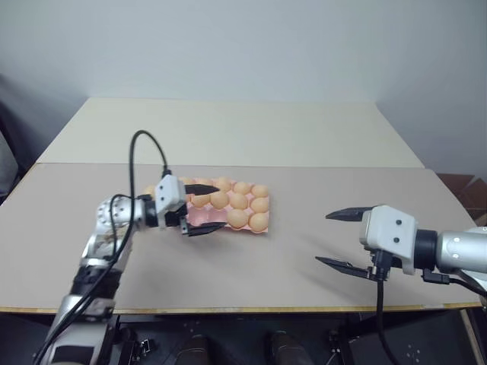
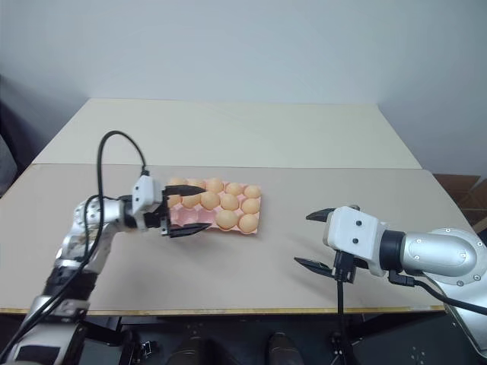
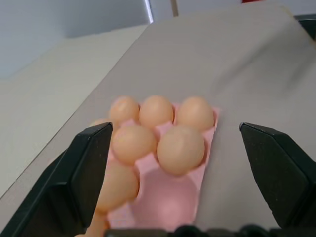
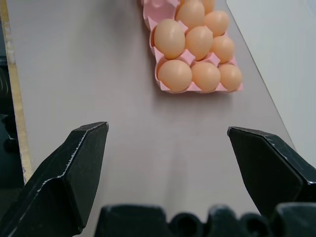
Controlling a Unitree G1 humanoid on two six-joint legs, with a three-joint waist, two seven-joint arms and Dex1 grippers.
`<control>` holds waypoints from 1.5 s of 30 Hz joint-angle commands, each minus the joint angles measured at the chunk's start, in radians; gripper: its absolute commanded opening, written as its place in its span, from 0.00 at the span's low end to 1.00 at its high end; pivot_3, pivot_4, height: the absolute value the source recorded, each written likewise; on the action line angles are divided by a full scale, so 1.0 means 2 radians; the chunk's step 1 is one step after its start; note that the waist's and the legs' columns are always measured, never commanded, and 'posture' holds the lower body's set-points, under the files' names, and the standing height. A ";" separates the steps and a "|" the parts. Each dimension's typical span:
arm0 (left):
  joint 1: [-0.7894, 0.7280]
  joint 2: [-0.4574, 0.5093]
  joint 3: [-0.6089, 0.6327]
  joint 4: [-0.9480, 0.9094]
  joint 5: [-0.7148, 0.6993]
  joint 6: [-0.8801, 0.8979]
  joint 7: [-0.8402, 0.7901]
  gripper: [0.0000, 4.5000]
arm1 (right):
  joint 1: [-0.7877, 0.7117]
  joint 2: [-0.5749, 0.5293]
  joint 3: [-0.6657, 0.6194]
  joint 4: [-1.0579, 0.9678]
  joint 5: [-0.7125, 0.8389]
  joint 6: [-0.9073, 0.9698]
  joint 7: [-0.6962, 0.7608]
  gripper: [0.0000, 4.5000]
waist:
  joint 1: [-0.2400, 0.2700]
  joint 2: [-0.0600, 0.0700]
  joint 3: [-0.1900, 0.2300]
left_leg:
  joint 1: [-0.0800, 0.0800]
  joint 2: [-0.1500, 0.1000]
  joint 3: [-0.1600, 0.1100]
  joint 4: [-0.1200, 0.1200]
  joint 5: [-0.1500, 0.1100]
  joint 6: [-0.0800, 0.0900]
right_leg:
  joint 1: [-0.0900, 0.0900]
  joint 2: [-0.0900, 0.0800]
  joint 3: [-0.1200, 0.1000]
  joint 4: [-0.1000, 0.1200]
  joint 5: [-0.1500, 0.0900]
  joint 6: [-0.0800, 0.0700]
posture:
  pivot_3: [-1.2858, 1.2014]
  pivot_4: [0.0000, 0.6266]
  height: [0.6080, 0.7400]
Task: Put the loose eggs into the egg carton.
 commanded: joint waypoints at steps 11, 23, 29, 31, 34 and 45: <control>0.259 0.069 0.207 -0.247 -0.032 0.094 0.122 1.00 | -0.103 0.008 0.070 0.074 0.004 -0.065 0.062 1.00 | 0.005 0.000 0.000 | 0.001 0.000 0.000 0.000 0.000 0.000 | 0.000 -0.001 -0.001 0.000 -0.002 -0.003 | 0.52 0.24 1.00; 0.277 0.061 0.216 -0.226 -0.032 0.104 0.169 1.00 | -0.152 0.015 0.100 0.107 -0.002 -0.085 0.091 1.00 | 0.006 0.000 0.000 | 0.000 0.000 0.001 0.000 0.000 0.000 | 0.000 -0.001 0.000 0.000 -0.002 -0.003 | 0.52 0.24 1.00; 0.211 0.056 0.174 -0.150 -0.010 0.102 0.195 1.00 | -0.158 0.009 0.067 0.075 0.045 -0.058 0.091 1.00 | 0.009 0.000 0.000 | 0.000 0.000 0.001 0.000 0.000 0.000 | 0.000 -0.001 0.000 0.000 -0.002 -0.003 | 0.52 0.24 1.00; 0.181 0.048 0.163 -0.118 -0.015 0.107 0.202 1.00 | -0.156 0.006 0.062 0.068 0.050 -0.051 0.088 1.00 | 0.009 0.000 0.000 | 0.000 0.000 0.001 0.000 0.000 0.000 | 0.000 -0.001 -0.001 0.000 -0.002 -0.003 | 0.52 0.24 1.00; 0.135 0.039 0.144 -0.069 -0.016 0.120 0.207 1.00 | -0.145 -0.003 0.058 0.060 0.046 -0.044 0.083 1.00 | 0.012 0.000 0.000 | 0.000 0.000 0.001 0.000 0.000 0.000 | 0.000 -0.001 0.000 0.000 -0.002 -0.003 | 0.52 0.24 1.00; 0.079 0.034 0.087 0.029 0.019 0.095 0.199 1.00 | -0.113 -0.016 0.034 0.037 0.049 -0.023 0.070 1.00 | 0.013 0.000 0.000 | 0.000 0.000 0.002 0.000 0.000 0.000 | 0.000 -0.001 0.000 0.000 -0.001 -0.003 | 0.52 0.24 1.00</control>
